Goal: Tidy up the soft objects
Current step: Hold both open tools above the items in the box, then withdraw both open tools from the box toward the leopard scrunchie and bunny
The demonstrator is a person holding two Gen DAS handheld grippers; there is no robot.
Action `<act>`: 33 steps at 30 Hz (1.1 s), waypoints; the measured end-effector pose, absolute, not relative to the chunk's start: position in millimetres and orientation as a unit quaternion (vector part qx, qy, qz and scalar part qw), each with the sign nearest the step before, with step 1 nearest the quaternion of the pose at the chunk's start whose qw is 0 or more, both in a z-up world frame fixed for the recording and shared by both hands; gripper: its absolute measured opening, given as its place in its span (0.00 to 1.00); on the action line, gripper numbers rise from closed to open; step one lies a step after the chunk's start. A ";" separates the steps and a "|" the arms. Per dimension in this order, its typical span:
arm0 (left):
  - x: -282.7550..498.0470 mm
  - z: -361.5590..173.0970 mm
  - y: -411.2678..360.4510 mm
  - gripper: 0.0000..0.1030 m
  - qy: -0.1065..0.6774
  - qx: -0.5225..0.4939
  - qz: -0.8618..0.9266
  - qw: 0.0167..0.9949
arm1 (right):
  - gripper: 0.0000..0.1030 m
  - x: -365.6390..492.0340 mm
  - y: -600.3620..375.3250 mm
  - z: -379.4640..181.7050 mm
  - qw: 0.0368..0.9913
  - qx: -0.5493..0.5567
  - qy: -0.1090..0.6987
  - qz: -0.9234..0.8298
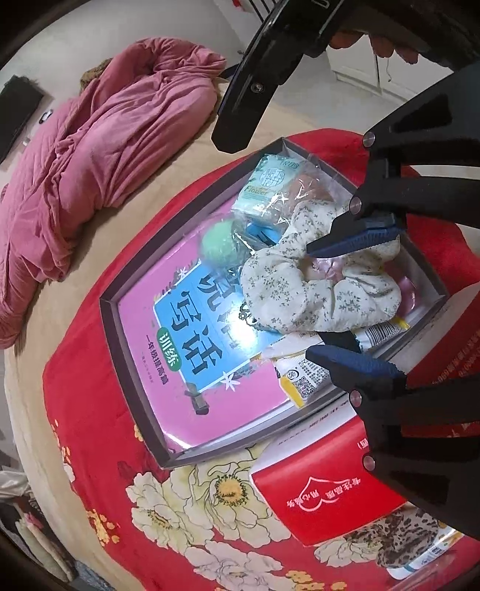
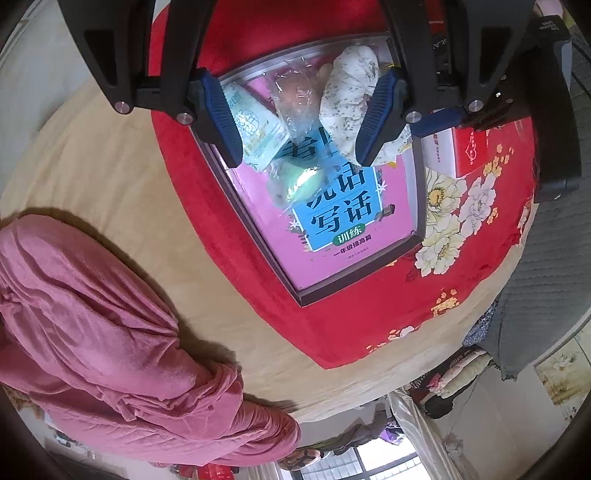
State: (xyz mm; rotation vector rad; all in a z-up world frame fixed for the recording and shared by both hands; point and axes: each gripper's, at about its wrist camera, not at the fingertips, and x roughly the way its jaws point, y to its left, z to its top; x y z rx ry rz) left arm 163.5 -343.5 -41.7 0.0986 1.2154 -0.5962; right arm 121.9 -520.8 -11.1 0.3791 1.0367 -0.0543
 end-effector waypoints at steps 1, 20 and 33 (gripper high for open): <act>162.9 -39.7 -343.7 0.50 0.560 0.047 -0.275 0.780 | 0.61 121.6 -520.7 -10.4 0.851 0.182 0.492 -0.025; 146.0 -1.2 -310.8 0.70 0.527 0.035 -0.256 0.809 | 0.64 107.6 -509.8 24.8 0.871 0.139 0.467 -0.058; 127.1 27.5 -270.0 0.71 0.505 0.024 -0.233 0.831 | 0.66 92.0 -486.6 51.0 0.882 0.111 0.454 -0.058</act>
